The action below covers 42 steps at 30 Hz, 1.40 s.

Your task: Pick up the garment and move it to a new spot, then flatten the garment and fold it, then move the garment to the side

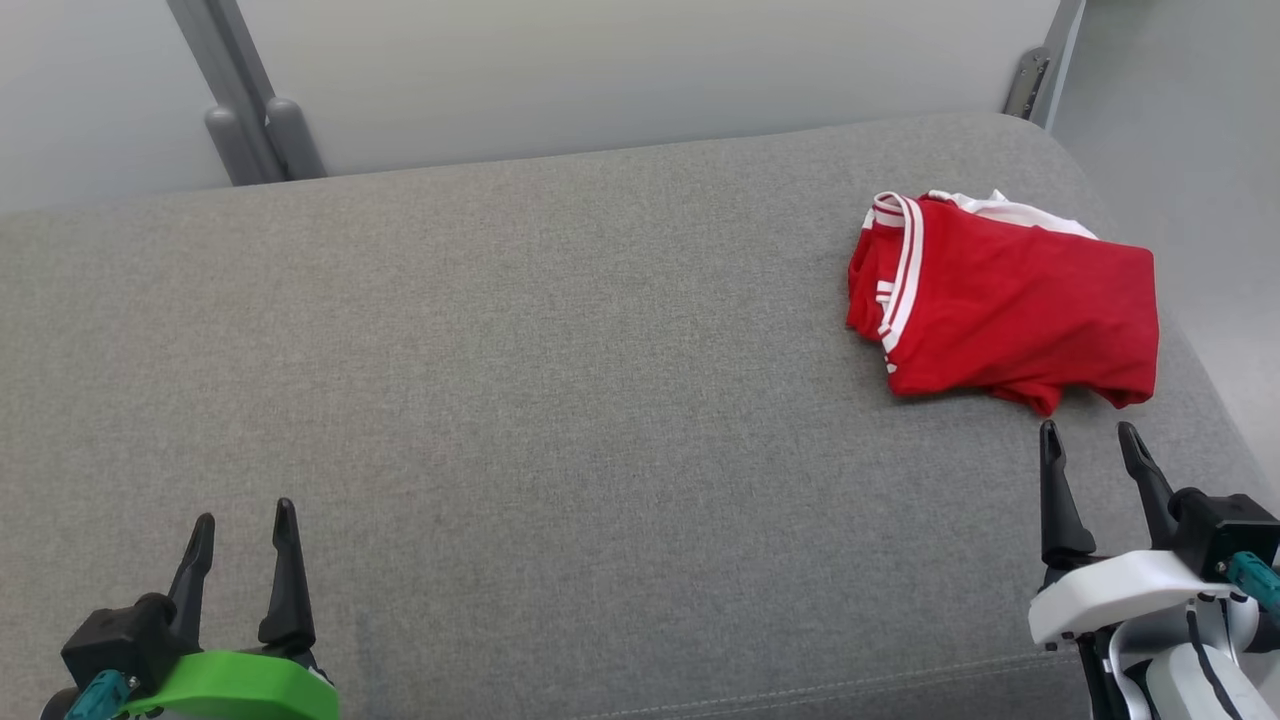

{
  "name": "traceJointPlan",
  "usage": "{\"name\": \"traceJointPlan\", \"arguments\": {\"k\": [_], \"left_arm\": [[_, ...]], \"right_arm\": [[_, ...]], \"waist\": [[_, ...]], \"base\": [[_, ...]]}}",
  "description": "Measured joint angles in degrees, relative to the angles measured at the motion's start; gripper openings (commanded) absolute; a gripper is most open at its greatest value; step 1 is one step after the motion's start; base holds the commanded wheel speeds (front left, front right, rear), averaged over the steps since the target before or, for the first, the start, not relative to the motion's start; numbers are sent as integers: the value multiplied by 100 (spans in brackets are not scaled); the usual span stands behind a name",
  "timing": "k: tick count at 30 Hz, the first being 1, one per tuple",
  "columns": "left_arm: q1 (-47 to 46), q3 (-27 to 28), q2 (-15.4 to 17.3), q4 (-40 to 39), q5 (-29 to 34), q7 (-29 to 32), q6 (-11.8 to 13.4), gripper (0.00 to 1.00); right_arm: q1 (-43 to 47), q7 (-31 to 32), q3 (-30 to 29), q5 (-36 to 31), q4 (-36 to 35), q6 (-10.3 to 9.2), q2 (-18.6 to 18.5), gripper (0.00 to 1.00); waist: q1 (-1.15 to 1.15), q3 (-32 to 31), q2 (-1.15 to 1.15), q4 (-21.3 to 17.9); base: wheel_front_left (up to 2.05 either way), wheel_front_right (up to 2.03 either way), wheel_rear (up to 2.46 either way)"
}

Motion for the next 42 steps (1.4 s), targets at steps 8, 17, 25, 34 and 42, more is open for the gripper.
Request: {"name": "traceJointPlan", "arguments": {"k": [8, 17, 25, 34, 42], "left_arm": [[9, -5, -34, 14, 12, -1, -55, 0], [52, -53, -198, 319, -126, 60, -58, 0], [57, 12, -233, 353, -826, 244, -133, 0], [48, 145, -302, 396, -1385, 420, -207, 0], [3, 226, -348, 470, -1876, 580, -285, 0]], "right_arm": [[119, 0, -56, -147, -105, -4, 98, 0], [270, 19, -24, 22, 148, 56, 265, 0], [260, 197, -145, 721, 175, 156, 319, 0], [195, 396, -271, 1551, 191, 281, 359, 0], [158, 550, -403, 2119, 245, 387, 423, 0]], "waist": [[0, -47, 0, -2], [0, -56, 0, -9], [0, -67, 0, -23], [0, -76, 0, -34], [0, -85, 0, -44]], "base": [[0, 0, 0], [0, 0, 0], [0, 0, 0], [0, 0, 0], [0, 0, 0]]}}
